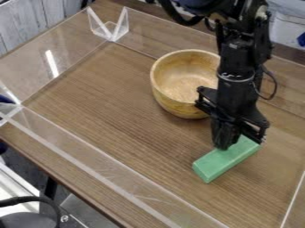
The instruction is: Put the green block in the brown bowl
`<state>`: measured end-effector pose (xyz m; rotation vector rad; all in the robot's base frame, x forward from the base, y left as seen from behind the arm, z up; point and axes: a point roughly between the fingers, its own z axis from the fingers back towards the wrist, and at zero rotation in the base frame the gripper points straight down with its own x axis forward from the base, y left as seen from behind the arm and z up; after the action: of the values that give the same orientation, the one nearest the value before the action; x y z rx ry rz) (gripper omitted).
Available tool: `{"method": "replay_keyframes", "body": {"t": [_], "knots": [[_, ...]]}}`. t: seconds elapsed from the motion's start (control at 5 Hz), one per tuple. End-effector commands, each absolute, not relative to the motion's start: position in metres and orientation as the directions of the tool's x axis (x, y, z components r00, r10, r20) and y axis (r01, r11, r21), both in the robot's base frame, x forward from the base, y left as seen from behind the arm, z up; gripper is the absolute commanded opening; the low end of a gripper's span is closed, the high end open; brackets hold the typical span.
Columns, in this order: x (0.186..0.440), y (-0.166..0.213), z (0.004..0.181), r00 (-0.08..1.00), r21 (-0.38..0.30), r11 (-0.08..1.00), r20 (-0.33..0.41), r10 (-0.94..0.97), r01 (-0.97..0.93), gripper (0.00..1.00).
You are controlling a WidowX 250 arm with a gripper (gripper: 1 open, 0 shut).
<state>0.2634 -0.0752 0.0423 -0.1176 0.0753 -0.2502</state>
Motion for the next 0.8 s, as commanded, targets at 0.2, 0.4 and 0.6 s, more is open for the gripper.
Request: {"method": "replay_keyframes", "body": {"t": [0.2,0.4,0.6], "knots": [[0.281,-0.076,0.061,0.968,-0.127,0.959,0.031,-0.250,0.252,0.00],[0.282,-0.074,0.074,0.968,-0.124,0.960,0.047,-0.247,0.251,0.00],[0.285,-0.072,0.094,0.967,-0.114,0.962,0.078,-0.242,0.250,0.00]]}}
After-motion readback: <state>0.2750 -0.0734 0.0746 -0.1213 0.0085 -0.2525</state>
